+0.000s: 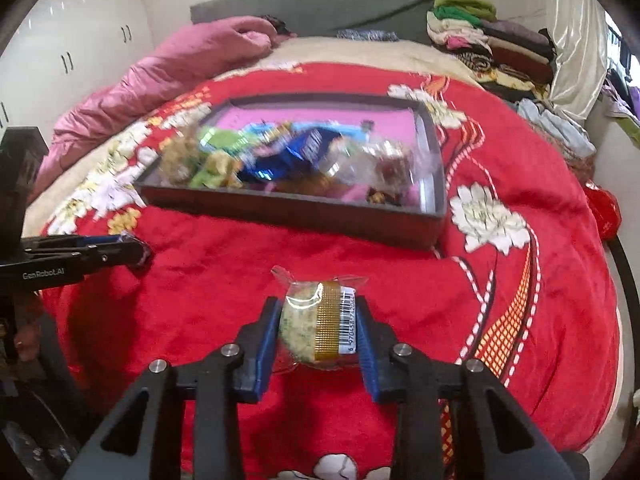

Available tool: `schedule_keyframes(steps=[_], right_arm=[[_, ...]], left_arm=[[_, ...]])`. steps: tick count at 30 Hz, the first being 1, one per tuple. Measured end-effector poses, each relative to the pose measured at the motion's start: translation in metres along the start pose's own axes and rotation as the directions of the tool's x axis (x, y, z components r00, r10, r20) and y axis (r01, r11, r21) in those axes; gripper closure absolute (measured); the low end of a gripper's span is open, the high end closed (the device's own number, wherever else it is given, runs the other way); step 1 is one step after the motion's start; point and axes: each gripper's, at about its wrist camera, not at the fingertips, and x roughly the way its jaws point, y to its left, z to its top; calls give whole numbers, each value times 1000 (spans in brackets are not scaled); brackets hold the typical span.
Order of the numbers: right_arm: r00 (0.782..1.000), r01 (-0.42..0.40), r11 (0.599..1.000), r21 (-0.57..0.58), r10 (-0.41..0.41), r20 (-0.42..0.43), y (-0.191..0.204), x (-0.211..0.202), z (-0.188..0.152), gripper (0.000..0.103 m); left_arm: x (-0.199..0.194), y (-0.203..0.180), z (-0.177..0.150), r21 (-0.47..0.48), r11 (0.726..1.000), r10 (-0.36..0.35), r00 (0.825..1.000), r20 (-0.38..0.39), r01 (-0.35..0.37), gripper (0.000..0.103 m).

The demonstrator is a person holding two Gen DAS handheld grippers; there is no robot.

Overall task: Organize snacks
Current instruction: 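Grasp the dark candy with the left tool while the right tool grasps the barcoded biscuit packet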

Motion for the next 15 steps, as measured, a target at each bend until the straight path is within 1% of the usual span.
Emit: schedule_keyframes(steps=[5, 7, 9, 15], right_arm=[[998, -24, 1000, 18, 23, 67, 3, -14, 12, 67], [996, -24, 999, 33, 21, 89, 0, -17, 19, 67], [995, -20, 999, 45, 15, 101, -4, -17, 25, 67], [991, -9, 997, 75, -1, 130, -13, -14, 41, 67]], left_arm=[[-29, 5, 13, -29, 1000, -3, 996, 93, 5, 67], [-35, 6, 17, -28, 1000, 9, 994, 112, -6, 67], [-37, 7, 24, -24, 1000, 23, 992, 126, -20, 67], [-34, 11, 41, -30, 999, 39, 990, 135, -35, 67]])
